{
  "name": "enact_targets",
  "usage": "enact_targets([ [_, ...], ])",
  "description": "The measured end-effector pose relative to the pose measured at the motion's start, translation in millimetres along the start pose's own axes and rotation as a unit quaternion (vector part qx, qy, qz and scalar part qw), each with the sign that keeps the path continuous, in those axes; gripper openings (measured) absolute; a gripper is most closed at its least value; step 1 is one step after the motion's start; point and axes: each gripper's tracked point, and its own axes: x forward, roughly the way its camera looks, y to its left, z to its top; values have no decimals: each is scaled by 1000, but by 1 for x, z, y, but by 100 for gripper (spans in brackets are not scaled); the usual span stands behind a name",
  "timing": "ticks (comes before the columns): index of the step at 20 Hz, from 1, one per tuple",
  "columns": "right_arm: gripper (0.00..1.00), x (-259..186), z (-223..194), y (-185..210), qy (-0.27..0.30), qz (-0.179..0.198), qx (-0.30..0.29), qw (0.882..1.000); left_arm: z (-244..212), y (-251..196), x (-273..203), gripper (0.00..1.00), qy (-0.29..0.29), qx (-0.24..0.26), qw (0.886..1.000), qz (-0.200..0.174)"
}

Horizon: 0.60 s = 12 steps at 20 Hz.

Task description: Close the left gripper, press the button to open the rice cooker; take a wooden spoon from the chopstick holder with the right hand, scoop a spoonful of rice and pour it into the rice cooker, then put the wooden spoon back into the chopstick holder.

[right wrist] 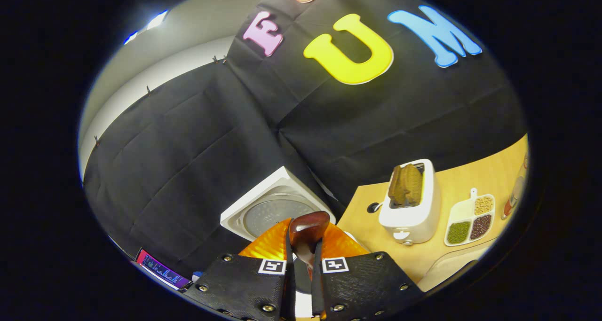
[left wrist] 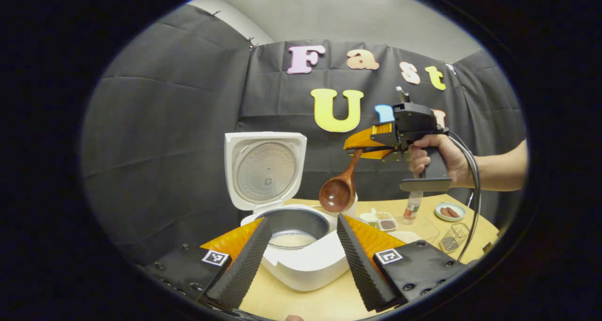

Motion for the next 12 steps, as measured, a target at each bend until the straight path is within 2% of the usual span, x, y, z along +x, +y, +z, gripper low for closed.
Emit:
enact_targets([
  [8, 13, -47, 39, -19, -43, -46, 28, 998, 31, -64, 16, 98, -17, 24, 998, -52],
  [12, 13, -92, 53, -40, -57, -73, 37, 995, 45, -93, 21, 96, -27, 27, 997, -68],
])
